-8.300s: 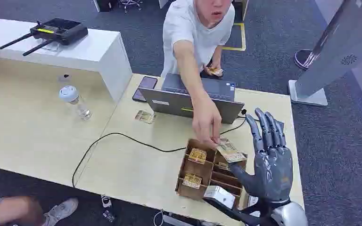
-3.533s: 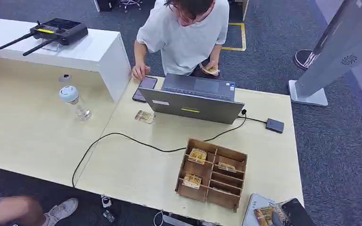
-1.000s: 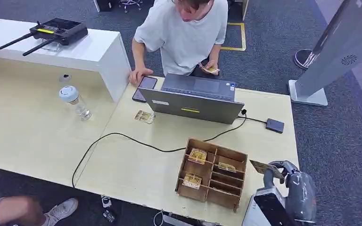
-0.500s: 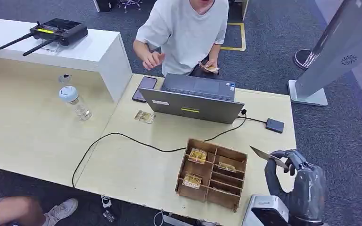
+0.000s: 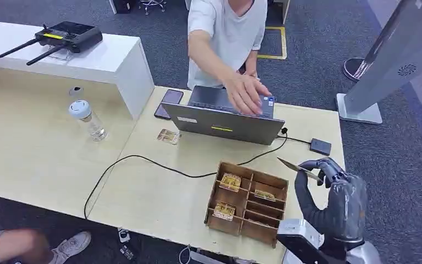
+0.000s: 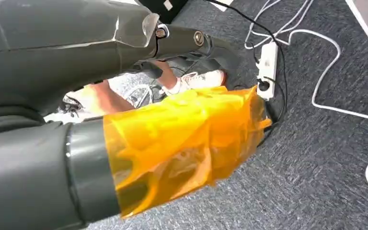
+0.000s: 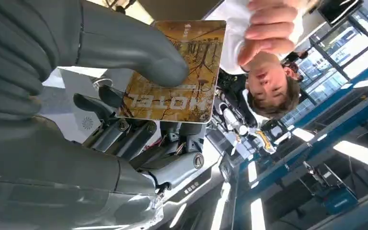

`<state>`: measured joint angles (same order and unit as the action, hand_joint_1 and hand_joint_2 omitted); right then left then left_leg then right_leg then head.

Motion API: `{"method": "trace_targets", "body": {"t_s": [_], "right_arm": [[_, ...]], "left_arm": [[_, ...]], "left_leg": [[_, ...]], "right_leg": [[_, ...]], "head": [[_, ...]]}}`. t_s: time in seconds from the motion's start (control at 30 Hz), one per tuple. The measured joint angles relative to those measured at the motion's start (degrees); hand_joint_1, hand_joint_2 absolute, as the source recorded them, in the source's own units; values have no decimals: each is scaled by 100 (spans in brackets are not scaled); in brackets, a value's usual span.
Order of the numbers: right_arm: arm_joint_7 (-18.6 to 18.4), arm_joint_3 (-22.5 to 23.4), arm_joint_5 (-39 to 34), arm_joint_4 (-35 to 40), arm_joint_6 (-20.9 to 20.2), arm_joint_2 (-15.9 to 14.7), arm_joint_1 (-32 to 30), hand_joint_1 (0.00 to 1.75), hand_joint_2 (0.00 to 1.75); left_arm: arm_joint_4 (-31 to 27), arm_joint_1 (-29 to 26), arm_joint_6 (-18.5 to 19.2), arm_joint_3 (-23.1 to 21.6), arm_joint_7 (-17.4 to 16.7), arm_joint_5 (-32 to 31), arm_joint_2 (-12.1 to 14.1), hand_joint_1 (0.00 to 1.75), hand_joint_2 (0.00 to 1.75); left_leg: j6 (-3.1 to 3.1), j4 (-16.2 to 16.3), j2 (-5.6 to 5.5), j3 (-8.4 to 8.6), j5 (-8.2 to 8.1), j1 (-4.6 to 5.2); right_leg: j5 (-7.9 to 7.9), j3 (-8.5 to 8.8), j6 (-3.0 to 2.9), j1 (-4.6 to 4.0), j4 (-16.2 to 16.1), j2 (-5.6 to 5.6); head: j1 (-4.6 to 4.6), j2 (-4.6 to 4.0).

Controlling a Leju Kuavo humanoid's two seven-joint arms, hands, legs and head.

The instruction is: Pass the card to the sensor for recognition and then transmit it.

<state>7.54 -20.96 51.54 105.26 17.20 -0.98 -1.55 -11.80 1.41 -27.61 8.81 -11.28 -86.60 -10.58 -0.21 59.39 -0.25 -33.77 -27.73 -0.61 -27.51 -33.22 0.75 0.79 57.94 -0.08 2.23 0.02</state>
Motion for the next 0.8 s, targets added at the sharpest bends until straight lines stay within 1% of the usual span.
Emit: {"method": "trace_targets", "body": {"t_s": [0.23, 0.63, 0.67, 0.7, 0.73, 0.8], "right_arm": [[-85, -124, 2, -142, -53, 22, 200, 175, 175], [-319, -557, 77, -655, -230, 177, 679, 175, 175], [-334, -588, 87, -697, -243, 190, 707, 105, 175], [-343, -621, 99, -732, -247, 197, 733, 5, 175], [-354, -654, 105, -772, -247, 201, 753, 0, 175], [-396, -693, 105, -844, -247, 208, 790, 0, 175]], "left_arm": [[0, 13, 33, -35, 0, -63, 0, 0, 0], [0, 98, 186, -138, -2, -164, 0, 0, 0], [0, 99, 197, -140, -2, -171, 0, 0, 0], [0, 102, 203, -142, -2, -173, 0, 0, 0], [0, 104, 205, -144, -2, -175, 0, 0, 0], [0, 105, 203, -146, -2, -179, 0, 0, 0]], "left_leg": [[0, 0, 0, -1, 0, 0], [-5, 0, -1, -1, 4, -1], [-5, 0, -1, -1, 4, -1], [-5, 0, -1, -1, 4, -1], [-5, 0, -1, -1, 4, -1], [-5, 0, -3, -1, 4, 0]], "right_leg": [[0, 0, 0, 0, 0, 0], [0, 0, 0, 0, 1, 0], [0, 0, 0, 0, 1, 0], [0, 0, 0, 0, 1, 0], [0, 0, 0, 0, 1, 0], [0, 0, 0, 0, 1, -1]], "head": [[0, 0], [0, 0], [0, 0], [2, 0], [0, 0], [0, 0]]}}
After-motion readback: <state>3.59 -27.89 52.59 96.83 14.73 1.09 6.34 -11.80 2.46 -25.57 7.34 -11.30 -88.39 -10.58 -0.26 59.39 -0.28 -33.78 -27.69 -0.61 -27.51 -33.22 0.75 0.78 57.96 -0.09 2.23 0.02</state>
